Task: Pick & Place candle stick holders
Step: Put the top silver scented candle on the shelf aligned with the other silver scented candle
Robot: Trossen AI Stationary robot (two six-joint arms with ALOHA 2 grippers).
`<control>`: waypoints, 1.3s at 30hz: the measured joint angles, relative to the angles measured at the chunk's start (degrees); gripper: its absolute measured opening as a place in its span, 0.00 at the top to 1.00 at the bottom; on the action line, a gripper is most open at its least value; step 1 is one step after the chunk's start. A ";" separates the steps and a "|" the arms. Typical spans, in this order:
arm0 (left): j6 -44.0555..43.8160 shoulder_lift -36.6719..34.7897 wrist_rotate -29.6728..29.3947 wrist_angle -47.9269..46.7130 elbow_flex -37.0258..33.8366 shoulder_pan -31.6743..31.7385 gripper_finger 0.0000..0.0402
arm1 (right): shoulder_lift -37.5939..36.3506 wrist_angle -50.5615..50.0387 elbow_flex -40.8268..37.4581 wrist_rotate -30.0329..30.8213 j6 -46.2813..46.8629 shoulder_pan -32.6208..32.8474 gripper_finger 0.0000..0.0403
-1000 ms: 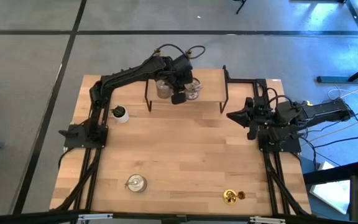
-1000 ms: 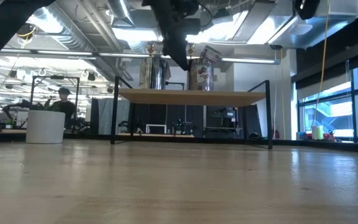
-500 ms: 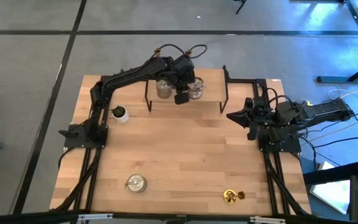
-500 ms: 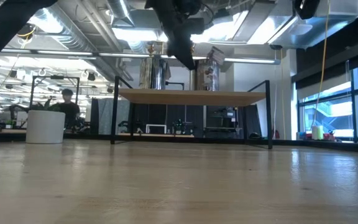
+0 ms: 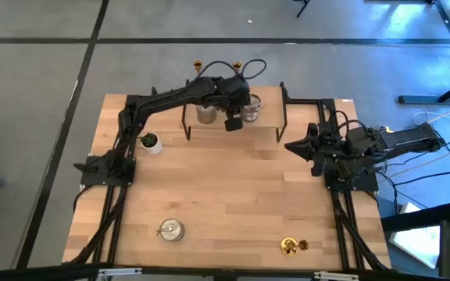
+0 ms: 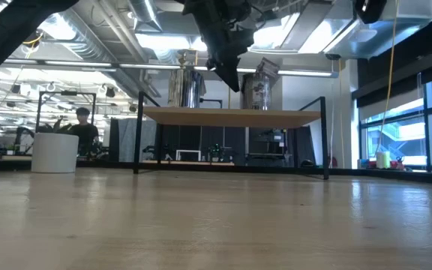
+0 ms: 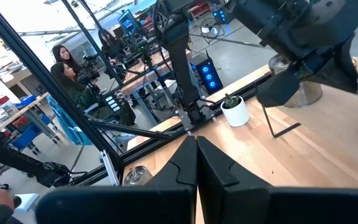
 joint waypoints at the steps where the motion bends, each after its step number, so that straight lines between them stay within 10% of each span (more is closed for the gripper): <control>1: 0.24 0.00 -0.30 0.41 0.00 0.25 1.00 | 0.00 0.00 0.00 0.00 -0.02 0.00 1.00; 17: -0.08 1.05 2.70 5.79 0.05 0.79 1.00 | -0.87 -1.07 0.00 0.02 0.02 -0.02 1.00; 39: -1.27 0.14 -9.60 13.13 0.13 -1.49 1.00 | -2.34 -2.57 0.78 4.28 0.61 -0.15 1.00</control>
